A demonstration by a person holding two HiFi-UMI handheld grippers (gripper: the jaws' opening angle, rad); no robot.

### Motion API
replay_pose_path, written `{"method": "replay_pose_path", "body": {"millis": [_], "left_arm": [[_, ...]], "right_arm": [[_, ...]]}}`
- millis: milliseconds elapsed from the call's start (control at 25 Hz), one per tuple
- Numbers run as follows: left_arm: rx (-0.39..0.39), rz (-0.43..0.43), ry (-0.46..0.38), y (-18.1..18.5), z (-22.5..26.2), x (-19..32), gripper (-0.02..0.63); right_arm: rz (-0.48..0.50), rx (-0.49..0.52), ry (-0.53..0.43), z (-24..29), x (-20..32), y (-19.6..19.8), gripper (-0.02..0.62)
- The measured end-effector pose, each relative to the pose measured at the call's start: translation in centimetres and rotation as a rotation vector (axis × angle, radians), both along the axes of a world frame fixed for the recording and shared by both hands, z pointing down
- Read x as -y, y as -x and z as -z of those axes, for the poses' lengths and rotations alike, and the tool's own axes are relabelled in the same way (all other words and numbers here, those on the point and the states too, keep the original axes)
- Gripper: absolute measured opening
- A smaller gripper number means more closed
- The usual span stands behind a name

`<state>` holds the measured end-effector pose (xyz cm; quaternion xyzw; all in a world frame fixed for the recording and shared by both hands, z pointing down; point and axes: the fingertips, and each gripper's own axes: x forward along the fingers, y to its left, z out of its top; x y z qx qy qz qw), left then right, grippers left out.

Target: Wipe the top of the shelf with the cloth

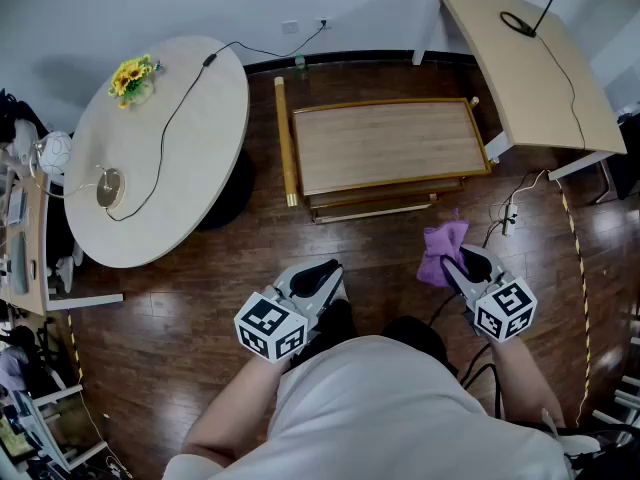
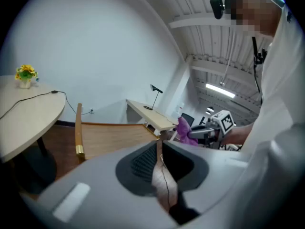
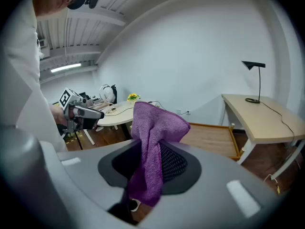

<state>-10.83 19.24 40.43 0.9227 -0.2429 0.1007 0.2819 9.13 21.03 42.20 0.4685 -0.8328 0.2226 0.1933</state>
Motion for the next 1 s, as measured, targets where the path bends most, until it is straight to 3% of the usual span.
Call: {"method": "replay_pose_path", "body": {"millis": [280,520,760,1000], "left_arm": [[0.022,0.042,-0.041,2.6,0.5,6.5,0.051],[0.01,0.124,-0.006,3.8,0.9,9.6,0.052],[0.069,0.216,0.005,4.3,1.7,13.5,0.051],[0.118,0.34,0.086,4.3,2.1,16.6,0.052]], "right_arm": [[0.064,0.019,-0.002,-2.1,11.5,4.3,0.112],[0.155,0.05,0.012,-4.1,21.1,8.9,0.112],[0.265,0.092,0.063,-8.5,29.8,13.8,0.112],[0.378,0.092,0.134,-14.4,36.3,18.9,0.112]]}}
